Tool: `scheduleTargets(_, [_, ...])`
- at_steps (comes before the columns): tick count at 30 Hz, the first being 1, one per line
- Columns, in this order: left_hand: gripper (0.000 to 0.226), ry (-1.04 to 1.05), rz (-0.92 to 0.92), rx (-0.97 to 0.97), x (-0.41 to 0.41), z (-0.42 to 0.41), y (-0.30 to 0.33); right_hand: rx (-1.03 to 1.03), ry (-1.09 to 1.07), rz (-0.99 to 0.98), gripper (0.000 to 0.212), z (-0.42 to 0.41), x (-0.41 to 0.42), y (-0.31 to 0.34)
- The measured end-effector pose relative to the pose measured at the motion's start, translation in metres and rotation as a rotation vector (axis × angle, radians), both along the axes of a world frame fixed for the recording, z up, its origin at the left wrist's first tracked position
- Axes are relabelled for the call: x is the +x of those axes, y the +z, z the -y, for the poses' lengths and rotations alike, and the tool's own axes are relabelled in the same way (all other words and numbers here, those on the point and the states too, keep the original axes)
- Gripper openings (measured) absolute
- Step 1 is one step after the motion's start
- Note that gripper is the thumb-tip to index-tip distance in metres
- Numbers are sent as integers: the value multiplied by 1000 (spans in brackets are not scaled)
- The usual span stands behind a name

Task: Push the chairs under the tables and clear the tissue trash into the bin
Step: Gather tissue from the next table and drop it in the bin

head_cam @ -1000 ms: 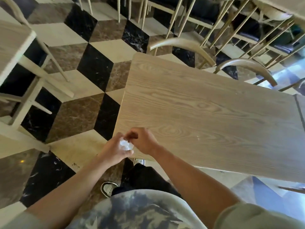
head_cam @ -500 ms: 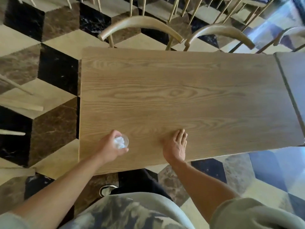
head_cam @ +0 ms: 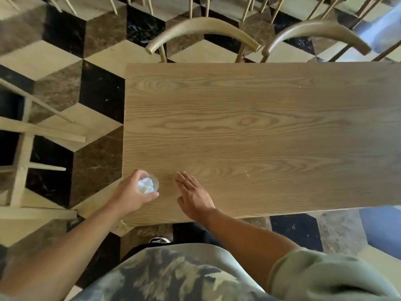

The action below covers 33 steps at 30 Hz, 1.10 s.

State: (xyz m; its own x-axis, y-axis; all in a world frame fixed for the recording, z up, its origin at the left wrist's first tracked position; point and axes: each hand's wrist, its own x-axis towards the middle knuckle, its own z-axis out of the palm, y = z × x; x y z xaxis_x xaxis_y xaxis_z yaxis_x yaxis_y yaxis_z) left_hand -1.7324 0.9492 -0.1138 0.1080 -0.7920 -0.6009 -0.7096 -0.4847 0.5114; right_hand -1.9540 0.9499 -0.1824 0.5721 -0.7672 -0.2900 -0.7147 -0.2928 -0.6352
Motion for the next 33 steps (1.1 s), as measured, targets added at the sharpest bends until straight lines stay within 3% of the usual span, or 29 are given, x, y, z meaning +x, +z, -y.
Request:
scheduleTargets(8, [55,199,132,11,62,-57,15,-69,299,-212,73,12,80,-2])
scheduleTargets(13, [64,264,59,-5,87,-90,2,-48,531,-325,71,-26,107,8])
scheduleTargets(20, [62,321,-29,-31,134,-152,-1,73,494,-313,66,-56,139,33])
scheduleTargets(23, [61,335,-64,-56,167,-182,2,47,333,-320,51,-62,171,41])
scheduleTargets(26, [61,397,-100,-90,203,-212,10,5,189,-391,51,-68,205,44])
scheduleTargets(28, [64,462,-94,-112,225,-233,19,22,225,-415,54,-75,233,48])
scheduleTargets(33, [59,691,-85,-233,278,-282,41,-11,578,-413,49,-100,335,78])
